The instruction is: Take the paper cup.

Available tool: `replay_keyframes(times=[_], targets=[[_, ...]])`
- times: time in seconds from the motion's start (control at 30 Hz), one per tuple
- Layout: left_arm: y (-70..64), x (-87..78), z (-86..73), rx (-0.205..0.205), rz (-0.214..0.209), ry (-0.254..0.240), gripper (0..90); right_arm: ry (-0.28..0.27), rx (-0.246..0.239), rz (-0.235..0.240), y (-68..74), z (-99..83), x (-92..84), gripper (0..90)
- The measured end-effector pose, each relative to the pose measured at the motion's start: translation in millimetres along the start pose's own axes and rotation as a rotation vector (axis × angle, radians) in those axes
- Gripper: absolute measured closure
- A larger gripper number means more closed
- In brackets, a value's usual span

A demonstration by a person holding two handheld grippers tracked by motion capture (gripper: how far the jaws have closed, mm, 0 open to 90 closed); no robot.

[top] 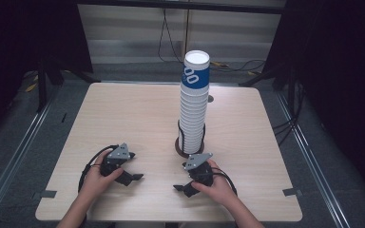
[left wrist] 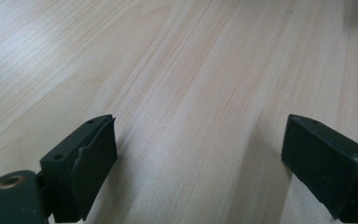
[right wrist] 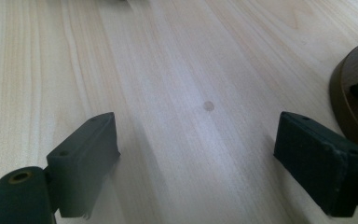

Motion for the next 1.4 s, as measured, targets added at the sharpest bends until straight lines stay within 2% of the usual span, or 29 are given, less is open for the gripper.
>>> replay_keyframes(times=[0.27, 0.3, 0.37, 0.43, 0.5, 0.53, 0.6, 0.67, 0.73, 0.77, 0.8, 0.83, 0.87, 1.07, 1.17, 1.2, 1.23, 1.4], targets=[[-0.4, -0.4, -0.1, -0.002, 0.01, 0.005, 9.8, 0.0, 0.002, -0.002, 0.1, 0.0, -0.1, 12.7], [-0.7, -0.8, -0.4, -0.011, 0.015, 0.012, 9.6, 0.0, 0.002, -0.002, 0.1, 0.0, -0.1, 12.7], [-2.5, 0.3, 1.0, -0.062, 0.036, 0.004, 8.2, -0.001, 0.013, -0.01, 0.6, -0.4, -0.6, 12.8], [-2.2, -0.6, 1.4, -0.095, 0.018, 0.001, 5.7, 0.001, 0.032, -0.026, 1.9, -1.5, -1.8, 12.8], [-1.4, -1.9, 1.5, -0.098, 0.01, 0.013, 5.9, 0.031, 0.041, -0.026, 1.7, -1.7, -5.1, 13.3], [-0.1, -4.0, 3.2, -0.114, 0.004, 0.036, 7.0, 0.059, 0.04, -0.022, 1.0, -1.6, -7.7, 14.3], [1.9, -5.9, 5.3, -0.133, -0.006, 0.055, 10.1, 0.116, 0.016, 0.005, -1.4, -1.6, -14.3, 14.2], [2.7, -8.3, 9.3, -0.153, -0.019, 0.076, 15.1, 0.136, 0.018, -0.013, -4.3, -1.4, -21.9, 14.3], [2.6, -9.4, 11.9, -0.154, -0.029, 0.078, 15.1, 0.13, 0.022, -0.019, -6.0, -1.1, -26.1, 14.3], [1.8, -13.0, 18.6, -0.155, -0.04, 0.086, 15.1, 0.093, 0.074, -0.001, -8.7, 0.3, -36.4, 14.3], [1.8, -13.0, 18.6, -0.155, -0.04, 0.086, 15.3, 0.071, 0.098, -0.002, -10.5, 1.0, -41.5, 14.3], [1.6, -15.2, 22.8, -0.144, -0.044, 0.089, 15.3, 0.071, 0.098, -0.002, -10.5, 1.0, -41.5, 14.3], [0.9, -20.2, 32.2, -0.136, -0.049, 0.093, 15.4, 0.037, 0.12, -0.015, -14.8, 1.9, -50.8, 14.3], [2.0, -34.1, 61.7, -0.113, -0.063, 0.094, 15.7, 0.033, 0.119, -0.055, -22.1, 4.5, -65.8, 14.3], [3.4, -38.8, 76.5, -0.1, -0.075, 0.081, 15.8, 0.016, 0.123, -0.051, -24.8, 8.5, -72.0, 14.3], [3.4, -38.8, 76.5, -0.1, -0.075, 0.081, 16.0, 0.016, 0.123, -0.051, -24.8, 8.5, -72.0, 14.3], [3.8, -41.9, 85.7, -0.105, -0.081, 0.071, 16.0, 0.013, 0.119, -0.051, -26.4, 11.1, -75.9, 14.3], [5.0, -49.4, 107.9, -0.089, -0.082, 0.065, 16.1, -0.002, 0.12, -0.054, -30.3, 16.8, -85.2, 14.3]])
Point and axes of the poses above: each handheld gripper's, and its own axes: x roughly forward along the jaws, z roughly out of its top, y roughly to its left, the point moved 3 cm from there along x, roughly forward along the jaws, and after that the axes turned 3 degrees about y, right-handed, at the moved point
